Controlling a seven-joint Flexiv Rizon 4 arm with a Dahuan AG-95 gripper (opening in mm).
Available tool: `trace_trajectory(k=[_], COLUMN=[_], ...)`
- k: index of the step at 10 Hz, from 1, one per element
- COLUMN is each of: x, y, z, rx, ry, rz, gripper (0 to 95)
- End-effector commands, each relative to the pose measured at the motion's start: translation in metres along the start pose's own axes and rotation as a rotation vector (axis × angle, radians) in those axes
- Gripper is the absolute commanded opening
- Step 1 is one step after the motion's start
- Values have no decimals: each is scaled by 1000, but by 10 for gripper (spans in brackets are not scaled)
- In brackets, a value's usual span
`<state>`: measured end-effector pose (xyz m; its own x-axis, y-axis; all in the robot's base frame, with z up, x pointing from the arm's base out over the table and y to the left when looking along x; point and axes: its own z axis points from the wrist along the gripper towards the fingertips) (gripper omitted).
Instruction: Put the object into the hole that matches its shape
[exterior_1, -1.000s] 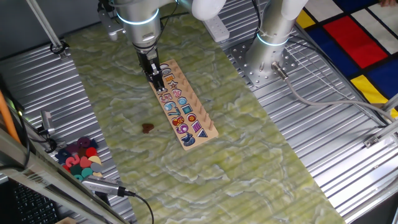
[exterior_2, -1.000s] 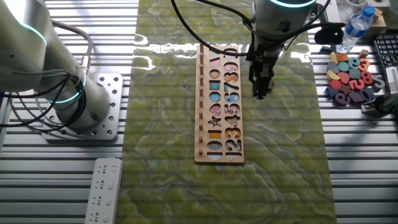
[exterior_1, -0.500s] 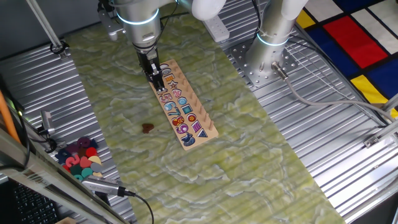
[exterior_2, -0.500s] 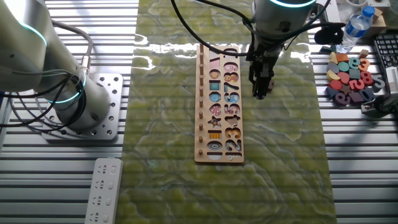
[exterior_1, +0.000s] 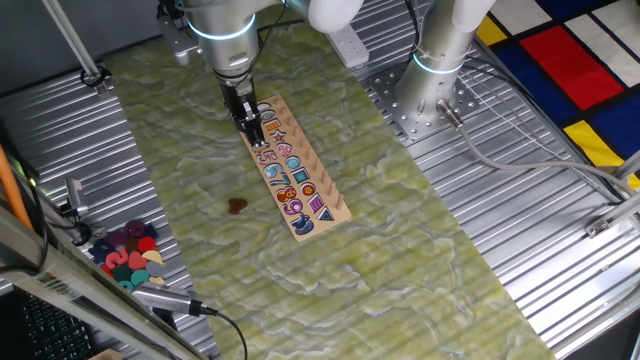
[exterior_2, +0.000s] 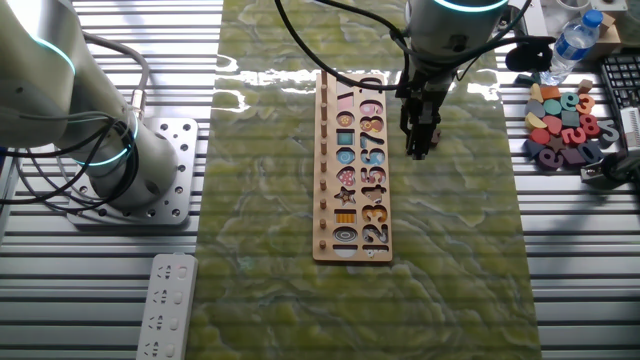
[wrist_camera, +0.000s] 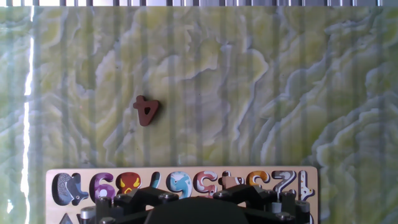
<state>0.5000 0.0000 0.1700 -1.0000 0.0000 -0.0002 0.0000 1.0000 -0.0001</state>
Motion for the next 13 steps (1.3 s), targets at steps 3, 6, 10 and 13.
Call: trace_trajectory(k=[3, 6, 10, 13], x=[0, 0, 0, 0], y=[0, 0, 0, 0], z=[0, 0, 0, 0], rx=[-19, -12, -8, -12], ry=[-3, -2, -3, -1], rz=[-89, -71, -69, -90], gripper=[0, 0, 0, 0])
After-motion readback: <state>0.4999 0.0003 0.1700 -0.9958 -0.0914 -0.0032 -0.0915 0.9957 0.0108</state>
